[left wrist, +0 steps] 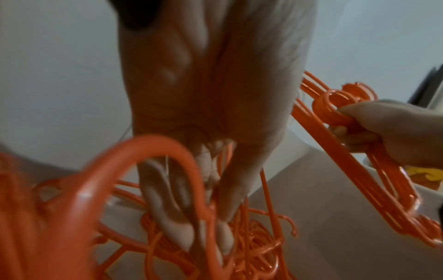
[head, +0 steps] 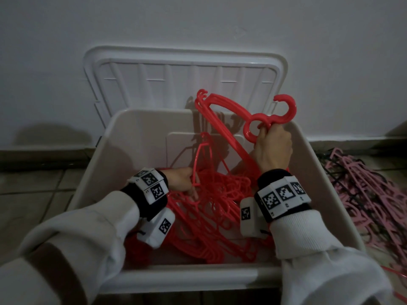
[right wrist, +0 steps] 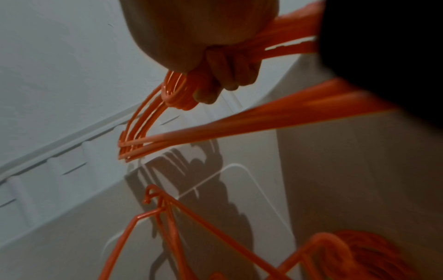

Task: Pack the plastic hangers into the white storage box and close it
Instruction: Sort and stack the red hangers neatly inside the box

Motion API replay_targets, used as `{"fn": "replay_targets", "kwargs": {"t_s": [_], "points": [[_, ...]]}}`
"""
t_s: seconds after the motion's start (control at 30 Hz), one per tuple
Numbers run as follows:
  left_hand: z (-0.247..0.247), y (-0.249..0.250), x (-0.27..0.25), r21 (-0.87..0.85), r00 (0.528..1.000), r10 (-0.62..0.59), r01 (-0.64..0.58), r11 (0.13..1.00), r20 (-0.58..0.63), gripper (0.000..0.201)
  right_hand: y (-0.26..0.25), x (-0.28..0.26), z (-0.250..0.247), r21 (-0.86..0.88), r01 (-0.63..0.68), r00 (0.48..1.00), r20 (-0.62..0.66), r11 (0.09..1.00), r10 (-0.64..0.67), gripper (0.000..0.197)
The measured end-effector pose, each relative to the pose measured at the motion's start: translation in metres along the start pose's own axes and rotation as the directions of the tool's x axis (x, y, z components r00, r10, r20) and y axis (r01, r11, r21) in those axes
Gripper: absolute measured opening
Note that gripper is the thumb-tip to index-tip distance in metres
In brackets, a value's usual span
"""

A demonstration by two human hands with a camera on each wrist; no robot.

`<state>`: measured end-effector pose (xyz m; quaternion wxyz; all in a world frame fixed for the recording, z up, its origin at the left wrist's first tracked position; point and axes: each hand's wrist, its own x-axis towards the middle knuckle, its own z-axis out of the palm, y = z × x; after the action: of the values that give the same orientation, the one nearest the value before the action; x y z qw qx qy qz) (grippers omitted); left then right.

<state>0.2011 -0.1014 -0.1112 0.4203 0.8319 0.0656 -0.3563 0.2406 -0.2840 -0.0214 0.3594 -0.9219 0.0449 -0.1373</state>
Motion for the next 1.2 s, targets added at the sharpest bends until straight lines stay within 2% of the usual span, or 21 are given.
{"fn": "replay_targets", "kwargs": {"t_s": [0.1,0.2,0.27,0.37,0.43,0.5,0.57,0.63,0.7,0.73,0.83,0.93,0.97,1.0,1.1,1.2], "points": [[0.000,0.006,0.000,-0.030,0.998,-0.030,0.028,0.999,-0.063,0.027,0.002,0.000,0.001,0.048,-0.052,0.995,0.089,0.997,0.047,0.029],[-0.001,0.012,-0.006,-0.047,0.999,-0.031,0.031,0.998,0.010,0.016,0.004,-0.003,0.010,0.132,-0.084,0.967,0.252,0.988,0.049,0.023],[-0.004,0.013,-0.011,-0.007,0.997,-0.037,0.037,0.999,0.069,0.015,0.002,-0.004,0.015,0.172,-0.129,0.948,0.309,0.977,0.070,0.026],[-0.009,0.009,-0.014,0.058,0.991,-0.048,0.041,0.997,0.121,0.014,0.002,-0.004,0.015,0.173,-0.141,0.949,0.303,0.975,0.084,0.025],[-0.009,0.007,-0.015,0.079,0.991,-0.049,0.039,0.996,0.126,0.004,0.003,-0.003,0.013,0.168,-0.124,0.961,0.266,0.978,0.076,0.021],[-0.008,0.007,-0.013,0.077,0.995,-0.043,0.036,0.996,0.087,0.035,0.005,-0.002,0.012,0.153,-0.110,0.968,0.241,0.982,0.071,0.023],[-0.005,0.007,-0.010,0.033,0.999,-0.034,0.034,0.999,0.019,0.049,0.005,-0.001,0.011,0.136,-0.110,0.968,0.238,0.985,0.075,0.026],[-0.004,0.004,-0.004,-0.020,0.992,0.053,-0.056,0.998,-0.117,0.040,0.005,-0.001,0.012,0.111,-0.113,0.966,0.243,0.987,0.084,0.028],[-0.003,0.004,-0.002,-0.010,0.953,0.159,-0.167,0.986,-0.259,0.031,0.006,0.000,0.012,0.090,-0.108,0.967,0.241,0.990,0.084,0.028],[-0.002,0.005,-0.001,-0.011,0.936,0.197,-0.209,0.978,-0.292,0.028,0.006,0.000,0.012,0.086,-0.103,0.968,0.238,0.991,0.080,0.029],[0.006,0.011,-0.004,-0.044,0.931,0.236,-0.258,0.965,-0.278,0.018,0.007,0.001,0.012,0.071,-0.088,0.972,0.222,0.994,0.070,0.028],[0.007,0.011,-0.004,0.027,0.912,0.237,-0.242,0.970,-0.335,0.051,0.008,0.002,0.011,0.051,-0.071,0.976,0.211,0.996,0.059,0.029],[0.007,0.011,-0.004,0.016,0.912,0.217,-0.226,0.974,-0.349,0.056,0.008,0.002,0.011,0.044,-0.062,0.977,0.206,0.997,0.052,0.029],[0.008,0.012,-0.005,-0.012,0.917,0.193,-0.211,0.977,-0.349,0.054,0.008,0.002,0.011,0.036,-0.053,0.978,0.202,0.998,0.045,0.029],[0.009,0.012,0.001,-0.141,0.917,0.168,-0.232,0.963,-0.362,0.034,0.009,0.002,0.011,0.029,-0.034,0.981,0.190,0.999,0.028,0.028],[0.013,0.014,0.004,-0.344,0.922,0.141,-0.272,0.899,-0.361,0.023,0.010,0.003,0.011,0.029,-0.024,0.983,0.182,0.999,0.018,0.029]]}}
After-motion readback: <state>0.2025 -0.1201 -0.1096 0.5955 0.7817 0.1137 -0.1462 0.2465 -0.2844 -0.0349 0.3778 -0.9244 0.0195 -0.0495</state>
